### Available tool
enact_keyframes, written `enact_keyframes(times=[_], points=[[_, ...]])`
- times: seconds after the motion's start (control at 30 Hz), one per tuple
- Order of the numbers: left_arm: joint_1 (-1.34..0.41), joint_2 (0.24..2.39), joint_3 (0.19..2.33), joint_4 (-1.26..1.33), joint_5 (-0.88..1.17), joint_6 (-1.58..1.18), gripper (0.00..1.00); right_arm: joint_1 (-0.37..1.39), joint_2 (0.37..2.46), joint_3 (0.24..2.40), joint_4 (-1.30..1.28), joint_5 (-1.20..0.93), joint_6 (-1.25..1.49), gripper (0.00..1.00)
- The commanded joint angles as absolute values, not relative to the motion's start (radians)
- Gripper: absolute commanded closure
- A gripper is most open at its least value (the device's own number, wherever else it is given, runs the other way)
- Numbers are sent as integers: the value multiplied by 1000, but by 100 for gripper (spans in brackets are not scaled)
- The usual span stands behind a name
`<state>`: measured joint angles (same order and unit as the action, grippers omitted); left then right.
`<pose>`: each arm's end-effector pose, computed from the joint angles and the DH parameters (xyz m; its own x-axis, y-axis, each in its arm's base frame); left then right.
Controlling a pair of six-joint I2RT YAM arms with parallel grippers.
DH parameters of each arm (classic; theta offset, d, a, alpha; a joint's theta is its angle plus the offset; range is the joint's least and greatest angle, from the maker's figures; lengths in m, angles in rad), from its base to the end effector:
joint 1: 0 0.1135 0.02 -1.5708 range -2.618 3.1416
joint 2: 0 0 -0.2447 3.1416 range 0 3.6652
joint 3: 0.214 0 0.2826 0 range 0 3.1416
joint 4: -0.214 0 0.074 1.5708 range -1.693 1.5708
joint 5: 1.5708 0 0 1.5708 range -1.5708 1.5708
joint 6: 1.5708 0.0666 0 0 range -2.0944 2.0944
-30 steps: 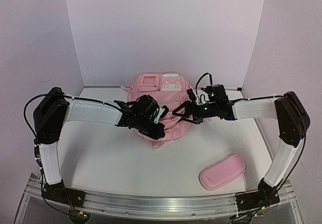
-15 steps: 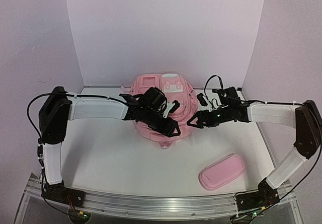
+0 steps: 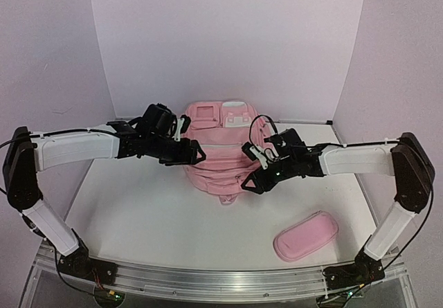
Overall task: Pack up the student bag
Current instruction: Zip the student bag at the center of the board.
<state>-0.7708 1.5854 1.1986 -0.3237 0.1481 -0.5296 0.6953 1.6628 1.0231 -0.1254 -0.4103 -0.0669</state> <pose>0.2858 -0.2913 0.2184 -0.7924 0.0731 -0.6056 0.4276 0.7746 -0.4660 0.2880 0.2749 0.1469 -0.4766 -0.4774 -0.7382 -0.8421 0.4890 0.2274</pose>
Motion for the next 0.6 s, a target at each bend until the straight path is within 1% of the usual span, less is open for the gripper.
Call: enact_keyframes(times=[0.0,0.07,0.23,0.43,0.57], points=[[-768,1538,1168,-317,64,-596,30,731,1737,1088,-70,-334,-57,42],[-768,1537,1169,-329,52,-600,30,741,1764,1100,-52,-325,-41,44],[-767,1526,1156,-335,33,-618,30,755,1812,1114,-13,-284,-13,54],[-768,1546,1174,-374,33,-599,30,762,1828,1123,-8,-213,57,69],[-768,1571,1204,-402,80,-492,29,761,1782,1102,-8,-195,62,84]])
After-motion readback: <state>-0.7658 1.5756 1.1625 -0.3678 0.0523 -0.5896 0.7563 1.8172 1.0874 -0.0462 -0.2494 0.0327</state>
